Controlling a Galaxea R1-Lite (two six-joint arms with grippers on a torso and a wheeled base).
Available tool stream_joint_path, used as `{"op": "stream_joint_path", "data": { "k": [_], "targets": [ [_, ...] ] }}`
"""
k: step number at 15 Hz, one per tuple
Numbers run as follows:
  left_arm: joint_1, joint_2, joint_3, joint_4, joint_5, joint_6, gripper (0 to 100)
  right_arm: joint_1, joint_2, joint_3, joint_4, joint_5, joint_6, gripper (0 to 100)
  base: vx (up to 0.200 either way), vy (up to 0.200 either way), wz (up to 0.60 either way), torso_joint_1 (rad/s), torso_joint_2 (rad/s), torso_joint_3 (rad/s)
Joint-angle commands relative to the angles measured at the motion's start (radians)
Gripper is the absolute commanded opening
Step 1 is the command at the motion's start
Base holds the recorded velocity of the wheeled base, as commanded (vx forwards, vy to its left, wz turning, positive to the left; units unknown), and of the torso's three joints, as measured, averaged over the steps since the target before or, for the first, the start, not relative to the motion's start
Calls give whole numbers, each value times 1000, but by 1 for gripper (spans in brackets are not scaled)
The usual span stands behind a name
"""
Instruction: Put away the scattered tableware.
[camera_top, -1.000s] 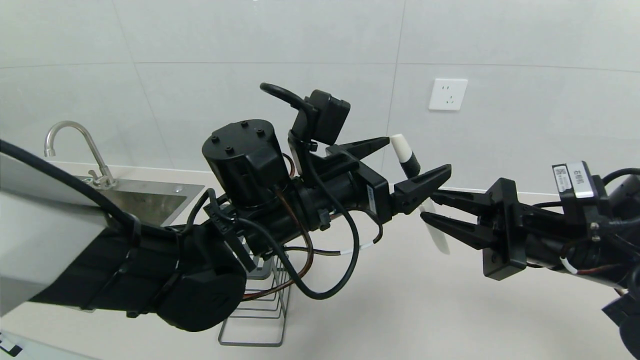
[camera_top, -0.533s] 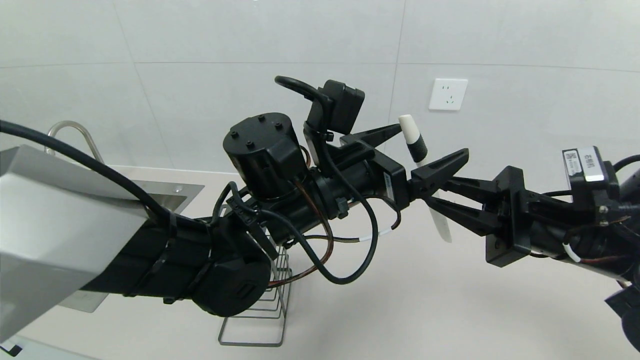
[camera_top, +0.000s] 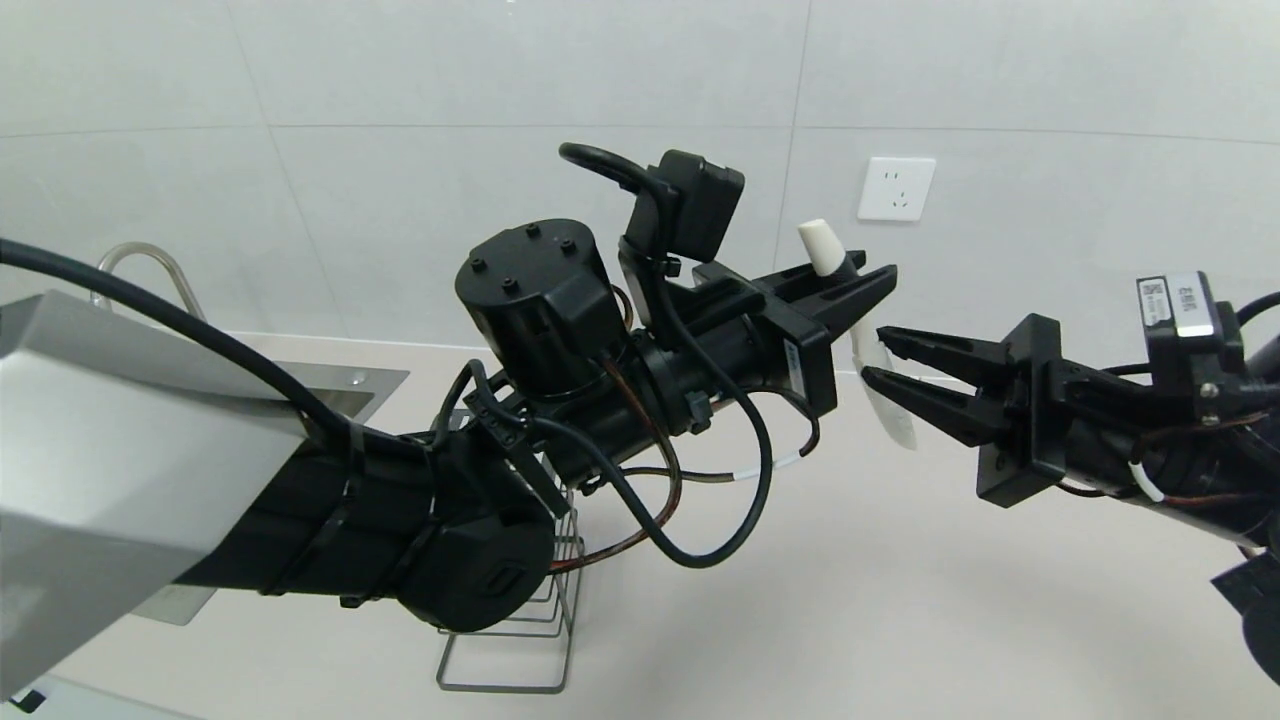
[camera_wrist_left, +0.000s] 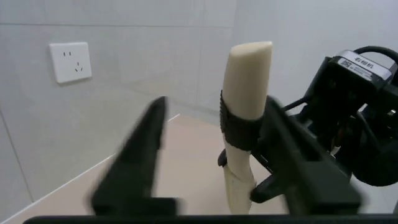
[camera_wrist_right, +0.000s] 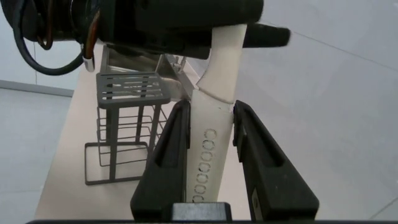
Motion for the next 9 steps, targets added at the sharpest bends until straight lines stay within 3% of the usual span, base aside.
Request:
{"op": "stream_joint_path", "data": {
  "k": [1, 3, 8, 9],
  "targets": [
    [0, -4, 0, 0, 1, 0, 0, 1, 2, -2, -4, -18, -5, 100, 0, 0, 0, 0, 0, 0],
    [3, -6, 0, 0, 4, 2, 0, 27, -1, 11, -6, -21, -5, 100, 0, 0, 0, 0, 0, 0],
    [31, -11, 14, 5, 111, 6, 0, 24, 3, 32, -4, -22, -3, 100, 0, 0, 0, 0, 0, 0],
    [31, -11, 14, 5, 111, 6, 0, 24, 3, 32, -4, -22, -3, 100, 0, 0, 0, 0, 0, 0]
  ]
}}
